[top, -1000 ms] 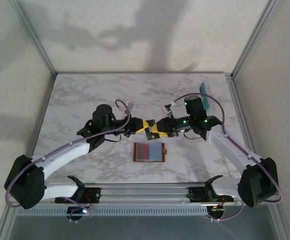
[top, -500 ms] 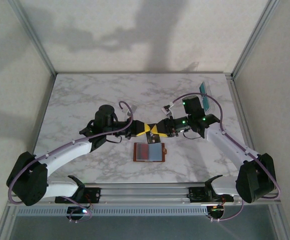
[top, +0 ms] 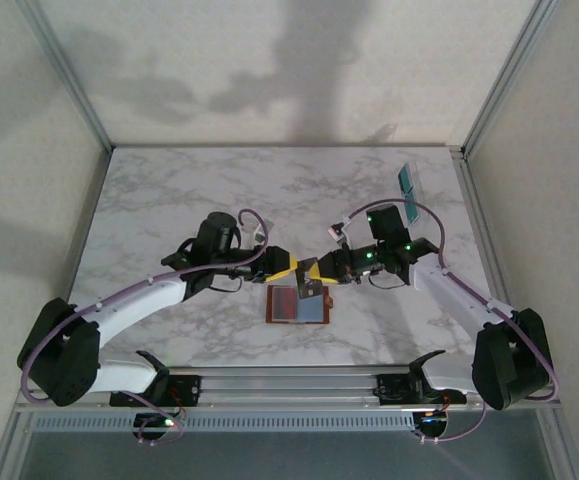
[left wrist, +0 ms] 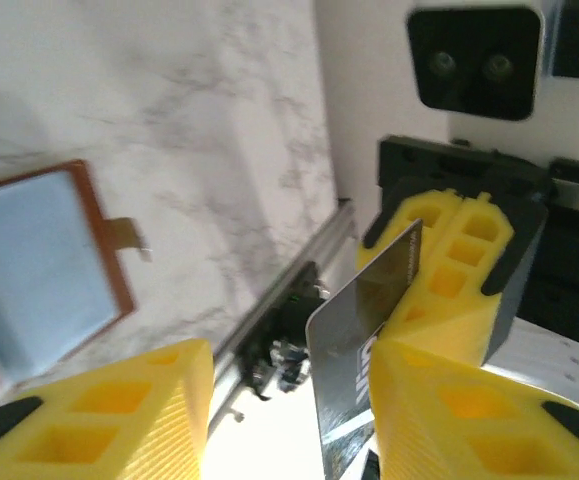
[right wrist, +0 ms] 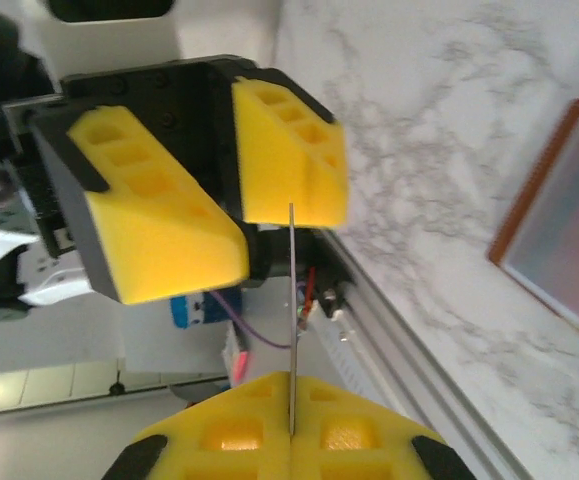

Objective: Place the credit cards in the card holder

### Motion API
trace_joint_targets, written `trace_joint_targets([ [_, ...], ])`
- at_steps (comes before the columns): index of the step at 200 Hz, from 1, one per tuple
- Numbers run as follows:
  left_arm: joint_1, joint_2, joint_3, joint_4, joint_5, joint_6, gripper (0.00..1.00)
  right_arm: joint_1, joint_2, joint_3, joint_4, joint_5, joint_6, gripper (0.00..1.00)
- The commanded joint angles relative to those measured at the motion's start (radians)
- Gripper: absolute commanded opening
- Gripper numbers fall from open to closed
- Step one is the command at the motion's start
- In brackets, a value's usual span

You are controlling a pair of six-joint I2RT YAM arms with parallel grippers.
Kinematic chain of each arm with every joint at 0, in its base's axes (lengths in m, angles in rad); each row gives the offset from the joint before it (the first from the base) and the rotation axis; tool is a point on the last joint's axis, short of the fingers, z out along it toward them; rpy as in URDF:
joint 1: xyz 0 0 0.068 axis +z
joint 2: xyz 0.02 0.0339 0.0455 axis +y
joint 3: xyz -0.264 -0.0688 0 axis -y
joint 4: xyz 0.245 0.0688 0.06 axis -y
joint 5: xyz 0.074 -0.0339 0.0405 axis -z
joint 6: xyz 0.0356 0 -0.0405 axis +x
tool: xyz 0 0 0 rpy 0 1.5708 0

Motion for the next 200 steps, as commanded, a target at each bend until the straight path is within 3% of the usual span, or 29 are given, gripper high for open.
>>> trace_joint_targets([
  [1,0.006,0.044,-0.013,-0.168,-0.150,0.058,0.49,-0.006,0.027,-0.067,0.077,0.091,0.023,0.00],
  [54,-0.006,0.127,-0.030,-0.271,-0.263,0.116,0.52,0.014,0.197,-0.119,0.158,0.135,-0.011,0.00],
  [73,-0.007,0.179,-0.042,-0.240,-0.264,0.106,0.52,0.015,0.279,-0.119,0.170,0.132,-0.037,0.00],
  [119,-0.008,0.236,-0.064,-0.230,-0.309,0.127,0.35,0.023,0.417,-0.100,0.219,0.084,-0.069,0.00],
  [200,-0.009,0.274,-0.084,-0.226,-0.332,0.134,0.26,0.039,0.501,-0.108,0.289,0.080,-0.059,0.00],
])
